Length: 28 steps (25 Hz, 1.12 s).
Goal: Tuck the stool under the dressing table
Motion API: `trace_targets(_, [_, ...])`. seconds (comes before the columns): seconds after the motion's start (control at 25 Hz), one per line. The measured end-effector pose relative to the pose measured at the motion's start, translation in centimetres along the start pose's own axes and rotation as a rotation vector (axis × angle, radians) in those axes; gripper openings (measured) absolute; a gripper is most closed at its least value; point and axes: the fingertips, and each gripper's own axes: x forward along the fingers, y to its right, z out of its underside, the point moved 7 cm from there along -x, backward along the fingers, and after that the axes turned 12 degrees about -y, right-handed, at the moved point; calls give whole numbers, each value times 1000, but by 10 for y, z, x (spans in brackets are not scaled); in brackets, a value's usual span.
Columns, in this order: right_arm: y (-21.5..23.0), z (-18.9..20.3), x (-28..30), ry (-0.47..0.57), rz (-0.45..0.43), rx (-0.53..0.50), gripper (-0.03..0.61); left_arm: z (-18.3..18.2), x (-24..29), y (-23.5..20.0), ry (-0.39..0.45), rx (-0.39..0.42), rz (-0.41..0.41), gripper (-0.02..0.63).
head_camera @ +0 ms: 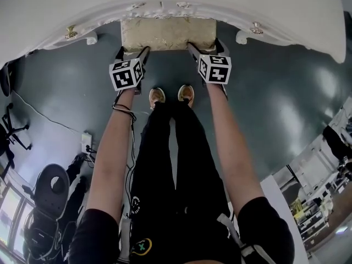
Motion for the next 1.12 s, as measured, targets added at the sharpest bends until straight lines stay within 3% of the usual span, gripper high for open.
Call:
trace_targets(0.2, [6, -19, 6, 34, 13, 16, 476, -21, 5, 4, 60, -16, -93, 428])
trace_targets(0.32, [5, -27, 10, 58, 24, 36, 476, -33, 8, 6, 102, -16, -147, 384])
trace_targets(1.12, [21, -68, 30, 118, 82, 32, 472, -77, 30, 5, 141, -6, -125, 373])
